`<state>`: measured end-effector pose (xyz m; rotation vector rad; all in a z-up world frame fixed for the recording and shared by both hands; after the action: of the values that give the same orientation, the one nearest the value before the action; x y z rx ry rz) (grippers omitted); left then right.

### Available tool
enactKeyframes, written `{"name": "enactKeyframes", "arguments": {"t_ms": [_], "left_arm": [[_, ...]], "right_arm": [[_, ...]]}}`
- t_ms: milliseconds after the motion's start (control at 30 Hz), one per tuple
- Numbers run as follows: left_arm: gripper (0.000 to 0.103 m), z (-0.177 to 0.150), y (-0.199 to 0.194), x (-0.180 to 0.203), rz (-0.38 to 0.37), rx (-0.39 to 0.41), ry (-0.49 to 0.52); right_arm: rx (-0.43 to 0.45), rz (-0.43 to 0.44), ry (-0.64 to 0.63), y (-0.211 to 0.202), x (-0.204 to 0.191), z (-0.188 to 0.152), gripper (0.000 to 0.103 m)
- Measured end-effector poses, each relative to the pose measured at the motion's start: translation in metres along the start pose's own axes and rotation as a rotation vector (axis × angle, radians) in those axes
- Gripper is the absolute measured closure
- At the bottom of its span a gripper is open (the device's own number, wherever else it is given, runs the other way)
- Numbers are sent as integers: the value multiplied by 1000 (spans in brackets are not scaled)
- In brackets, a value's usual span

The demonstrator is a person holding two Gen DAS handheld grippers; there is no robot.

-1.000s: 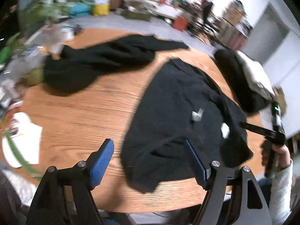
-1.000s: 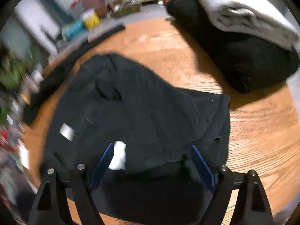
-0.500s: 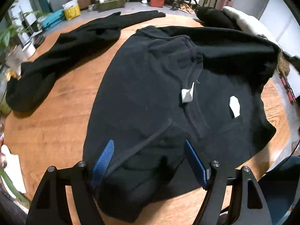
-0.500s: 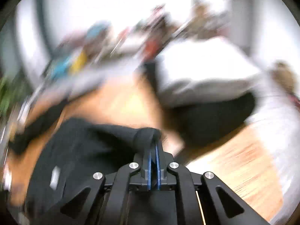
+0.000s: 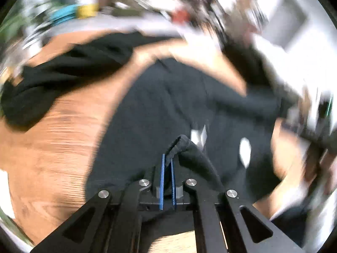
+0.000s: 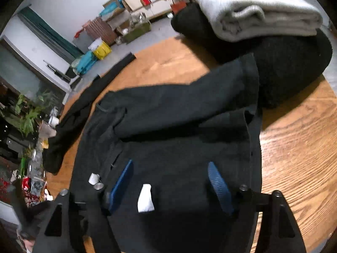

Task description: Fold clothes

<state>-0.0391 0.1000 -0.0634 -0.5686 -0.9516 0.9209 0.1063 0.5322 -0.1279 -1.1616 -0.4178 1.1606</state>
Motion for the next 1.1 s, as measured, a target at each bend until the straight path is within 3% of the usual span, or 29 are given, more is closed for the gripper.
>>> {"name": "enactKeyframes", "arguments": {"t_ms": [67, 133, 233, 300, 333, 367, 433, 533, 600, 767, 867, 1000, 1100], "left_arm": [[98, 16, -38, -50, 11, 142, -207], [98, 16, -66, -110, 72, 229, -411], [97, 4, -77, -161, 240, 208, -531], [90, 0, -76, -165, 265, 209, -525], [74, 1, -74, -162, 280, 212, -503], [47, 2, -71, -156, 286, 216, -476], [22, 6, -63, -144, 262, 214, -435], [22, 13, -43, -116, 218, 148, -324], [22, 8, -26, -101, 209, 64, -248], [22, -40, -7, -81, 184, -127, -130], [22, -60, -11, -94, 201, -136, -163], [22, -71, -27, -136, 310, -70, -314], [22, -86, -20, -147, 267, -132, -395]], "right_arm": [[19, 9, 17, -4, 2, 0, 21], [28, 17, 35, -6, 5, -1, 21], [20, 19, 46, -7, 5, -2, 19], [0, 20, 35, -1, 0, -5, 19], [-8, 19, 31, 2, -2, -6, 19], [-12, 18, 27, 5, -5, -8, 19], [-23, 16, 21, 11, -10, -10, 19], [-46, 15, 4, 18, -18, -14, 19], [-68, 8, -25, 21, -23, -19, 18], [-182, -42, -248, 37, -27, -57, 18], [-208, -169, -340, 43, -2, -80, 19], [-197, -257, -360, 41, 19, -89, 19], [-211, -278, -383, 46, 19, -93, 19]]}}
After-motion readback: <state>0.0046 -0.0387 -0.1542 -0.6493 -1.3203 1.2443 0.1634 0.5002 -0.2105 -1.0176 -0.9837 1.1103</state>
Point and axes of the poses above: each gripper's, at about its wrist camera, not at the fingertips, and y roughly the way its jaws point, x to its right, z to its top, the point moved 7 cm from there along y, roughly the way its jaws point, and after that the axes turned 7 degrees about -z, right-handed, at the moved point
